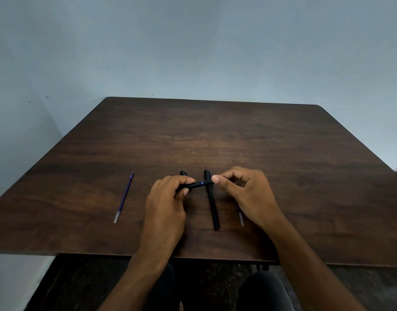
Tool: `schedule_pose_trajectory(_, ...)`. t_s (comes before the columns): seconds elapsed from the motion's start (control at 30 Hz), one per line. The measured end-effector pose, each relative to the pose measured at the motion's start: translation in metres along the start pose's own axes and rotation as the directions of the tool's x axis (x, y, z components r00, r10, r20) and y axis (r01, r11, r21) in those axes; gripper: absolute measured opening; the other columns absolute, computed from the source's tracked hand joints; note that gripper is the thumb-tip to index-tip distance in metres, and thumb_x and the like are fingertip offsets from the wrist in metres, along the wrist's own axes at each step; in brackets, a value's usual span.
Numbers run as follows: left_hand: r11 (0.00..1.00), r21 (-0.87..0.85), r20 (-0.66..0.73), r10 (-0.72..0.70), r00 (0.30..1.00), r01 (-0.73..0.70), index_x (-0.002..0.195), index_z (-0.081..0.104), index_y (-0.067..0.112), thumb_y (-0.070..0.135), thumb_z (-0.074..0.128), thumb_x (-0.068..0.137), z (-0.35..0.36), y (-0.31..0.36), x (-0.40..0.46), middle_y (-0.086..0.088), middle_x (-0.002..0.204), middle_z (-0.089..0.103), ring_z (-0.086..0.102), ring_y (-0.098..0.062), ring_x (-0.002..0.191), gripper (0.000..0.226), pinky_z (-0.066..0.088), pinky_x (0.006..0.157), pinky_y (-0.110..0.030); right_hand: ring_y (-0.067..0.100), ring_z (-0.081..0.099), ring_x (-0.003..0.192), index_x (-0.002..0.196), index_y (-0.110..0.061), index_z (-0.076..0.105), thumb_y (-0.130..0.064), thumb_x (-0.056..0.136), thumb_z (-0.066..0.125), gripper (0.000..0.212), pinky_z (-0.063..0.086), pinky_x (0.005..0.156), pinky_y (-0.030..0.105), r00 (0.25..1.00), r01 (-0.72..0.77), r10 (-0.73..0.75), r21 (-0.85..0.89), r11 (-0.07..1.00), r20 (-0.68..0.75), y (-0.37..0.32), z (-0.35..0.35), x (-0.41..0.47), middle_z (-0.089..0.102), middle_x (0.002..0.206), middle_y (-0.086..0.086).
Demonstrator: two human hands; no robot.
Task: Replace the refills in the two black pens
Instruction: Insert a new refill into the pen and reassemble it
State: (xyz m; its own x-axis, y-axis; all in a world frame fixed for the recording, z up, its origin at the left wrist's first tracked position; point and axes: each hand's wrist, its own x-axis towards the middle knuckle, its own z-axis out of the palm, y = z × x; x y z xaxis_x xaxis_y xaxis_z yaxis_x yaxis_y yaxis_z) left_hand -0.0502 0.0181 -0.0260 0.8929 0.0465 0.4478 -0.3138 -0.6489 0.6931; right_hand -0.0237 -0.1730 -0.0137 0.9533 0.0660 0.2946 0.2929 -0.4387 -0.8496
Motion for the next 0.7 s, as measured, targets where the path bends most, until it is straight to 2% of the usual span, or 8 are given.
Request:
schedule_pose_trajectory(0.1,1.000,0.004,0.008,-0.006,1.000,0.006,0.106,0.070,0.027,-0.001,0.066,0.089,0.0004,0.0010,-0.0002,0.032,0.095,0.055,0.052,0.008,0.098,0.033,0.034,0.085,0.000,0.005,0.064,0.068,0.074,-0.019,0.076,-0.047,0.087,0.067,0.032,0.048,0.066,0.017,0.999,0.007,-0.009,-0.066,0.998,-0.037,0.0017,0.0035,-0.0010,0.069,0.069,-0.009)
schedule_pose_trajectory(0.2,1.000,0.005,0.000,-0.012,1.000,0.012,0.106,0.069,0.027,-0.002,0.066,0.089,0.0003,0.0010,-0.0003,0.032,0.096,0.054,0.052,0.008,0.098,0.033,0.033,0.085,0.001,0.005,0.061,0.080,0.090,-0.026,0.076,-0.055,0.083,0.065,0.031,0.046,0.069,0.014,0.995,0.053,-0.061,-0.106,0.993,-0.073,0.0010,0.0048,-0.0027,0.068,0.079,-0.013)
schedule_pose_trajectory(0.23,1.000,0.006,0.000,-0.015,1.000,0.015,0.106,0.069,0.027,-0.002,0.065,0.089,0.0002,0.0009,-0.0004,0.032,0.096,0.054,0.053,0.006,0.098,0.033,0.033,0.086,0.000,0.007,0.061,0.084,0.099,-0.028,0.074,-0.053,0.082,0.069,0.031,0.047,0.071,0.015,0.993,0.072,-0.080,-0.097,0.993,-0.081,0.0008,0.0038,-0.0031,0.068,0.084,-0.013)
schedule_pose_trajectory(0.3,1.000,-0.001,0.000,-0.016,1.000,0.016,0.106,0.070,0.026,-0.003,0.065,0.089,0.0002,0.0005,-0.0006,0.029,0.097,0.056,0.055,0.002,0.099,0.033,0.034,0.086,-0.001,0.011,0.060,0.088,0.108,-0.026,0.072,-0.037,0.081,0.078,0.029,0.048,0.075,0.017,0.990,0.109,-0.115,-0.074,0.991,-0.079,0.0021,0.0010,-0.0033,0.068,0.090,-0.012)
schedule_pose_trajectory(0.4,1.000,-0.017,-0.006,-0.021,1.000,0.021,0.106,0.071,0.023,-0.003,0.065,0.089,-0.0004,0.0002,-0.0005,0.028,0.098,0.058,0.055,0.003,0.099,0.032,0.034,0.086,-0.001,0.012,0.060,0.086,0.100,-0.022,0.074,-0.016,0.082,0.080,0.021,0.047,0.076,0.020,0.985,0.146,-0.151,-0.065,0.987,-0.078,0.0027,0.0003,-0.0043,0.068,0.089,-0.012)
schedule_pose_trajectory(0.53,1.000,-0.009,0.000,-0.018,1.000,0.018,0.107,0.070,0.025,-0.002,0.065,0.089,-0.0004,0.0005,-0.0007,0.029,0.098,0.057,0.055,0.002,0.099,0.033,0.034,0.085,0.000,0.014,0.061,0.086,0.091,-0.025,0.072,-0.018,0.085,0.078,0.010,0.053,0.077,0.028,0.989,0.134,-0.138,-0.066,0.989,-0.059,0.0030,0.0017,-0.0044,0.068,0.087,-0.010)
schedule_pose_trajectory(0.63,1.000,-0.009,-0.002,-0.018,1.000,0.018,0.107,0.070,0.026,-0.002,0.066,0.089,-0.0002,0.0011,-0.0011,0.031,0.098,0.056,0.054,0.003,0.100,0.033,0.034,0.085,0.000,0.008,0.058,0.082,0.087,-0.028,0.070,-0.026,0.089,0.074,0.004,0.046,0.071,0.017,0.991,0.120,-0.126,-0.101,0.988,-0.052,0.0047,0.0022,-0.0036,0.065,0.081,-0.014)
schedule_pose_trajectory(0.7,1.000,-0.010,-0.006,-0.006,1.000,0.006,0.107,0.070,0.025,-0.002,0.066,0.089,0.0002,0.0013,-0.0016,0.031,0.098,0.056,0.054,0.006,0.100,0.033,0.034,0.086,-0.001,0.004,0.054,0.079,0.083,-0.027,0.069,-0.032,0.091,0.070,0.009,0.041,0.068,0.011,0.989,0.126,-0.136,-0.143,0.982,-0.058,0.0052,0.0029,-0.0034,0.061,0.076,-0.015)
